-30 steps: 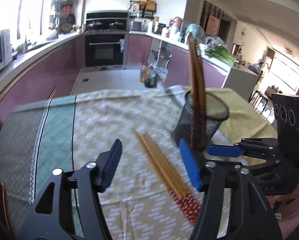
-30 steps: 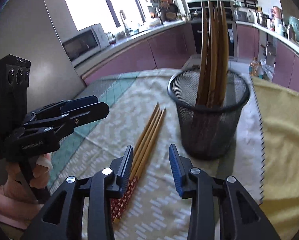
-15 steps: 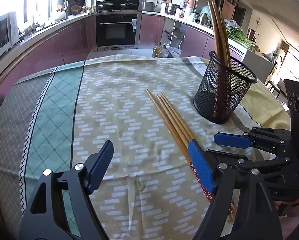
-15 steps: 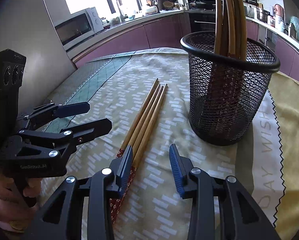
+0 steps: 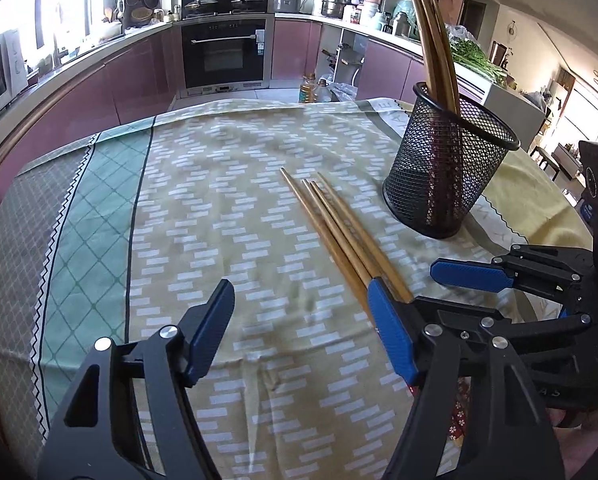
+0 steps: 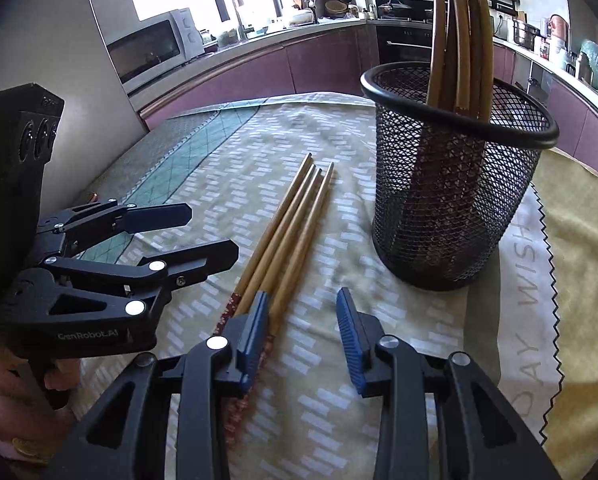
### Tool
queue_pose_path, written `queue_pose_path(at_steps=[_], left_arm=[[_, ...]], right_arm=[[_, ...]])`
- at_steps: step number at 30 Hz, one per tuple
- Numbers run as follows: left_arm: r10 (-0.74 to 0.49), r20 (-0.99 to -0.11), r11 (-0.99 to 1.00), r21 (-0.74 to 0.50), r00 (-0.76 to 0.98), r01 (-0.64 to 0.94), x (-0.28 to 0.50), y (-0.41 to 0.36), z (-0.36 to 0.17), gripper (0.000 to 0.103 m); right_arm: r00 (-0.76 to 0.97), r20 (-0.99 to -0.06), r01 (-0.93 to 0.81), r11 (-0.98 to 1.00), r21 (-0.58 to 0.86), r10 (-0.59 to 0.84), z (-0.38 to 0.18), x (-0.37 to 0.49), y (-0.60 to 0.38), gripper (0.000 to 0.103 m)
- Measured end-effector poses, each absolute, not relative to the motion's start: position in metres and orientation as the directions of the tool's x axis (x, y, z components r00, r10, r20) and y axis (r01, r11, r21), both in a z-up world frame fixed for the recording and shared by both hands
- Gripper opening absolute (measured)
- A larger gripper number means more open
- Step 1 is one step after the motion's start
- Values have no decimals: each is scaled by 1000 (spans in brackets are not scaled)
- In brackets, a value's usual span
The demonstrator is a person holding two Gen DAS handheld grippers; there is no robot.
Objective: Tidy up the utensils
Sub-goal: 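Close the left tool on a chopstick while the right tool grasps another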
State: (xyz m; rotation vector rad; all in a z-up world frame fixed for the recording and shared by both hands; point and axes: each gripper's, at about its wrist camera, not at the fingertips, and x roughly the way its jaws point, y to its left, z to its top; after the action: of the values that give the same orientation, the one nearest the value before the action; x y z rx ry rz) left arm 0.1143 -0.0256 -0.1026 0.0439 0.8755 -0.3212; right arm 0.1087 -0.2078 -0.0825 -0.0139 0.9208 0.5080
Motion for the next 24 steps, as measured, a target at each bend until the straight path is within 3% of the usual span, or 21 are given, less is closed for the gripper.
queue_pose_path(at_steps=[18,24], left_arm=[[-271,-788,937,-85,553,338,128,-38,-112,57],[-283,-793,935,-101,540,341,131,-34,-112,47]], right_arm=[[482,-764,-416,879,232,429,-82,109,-223,30],[484,-768,-420,881,216,419,-81,112,-217,30]])
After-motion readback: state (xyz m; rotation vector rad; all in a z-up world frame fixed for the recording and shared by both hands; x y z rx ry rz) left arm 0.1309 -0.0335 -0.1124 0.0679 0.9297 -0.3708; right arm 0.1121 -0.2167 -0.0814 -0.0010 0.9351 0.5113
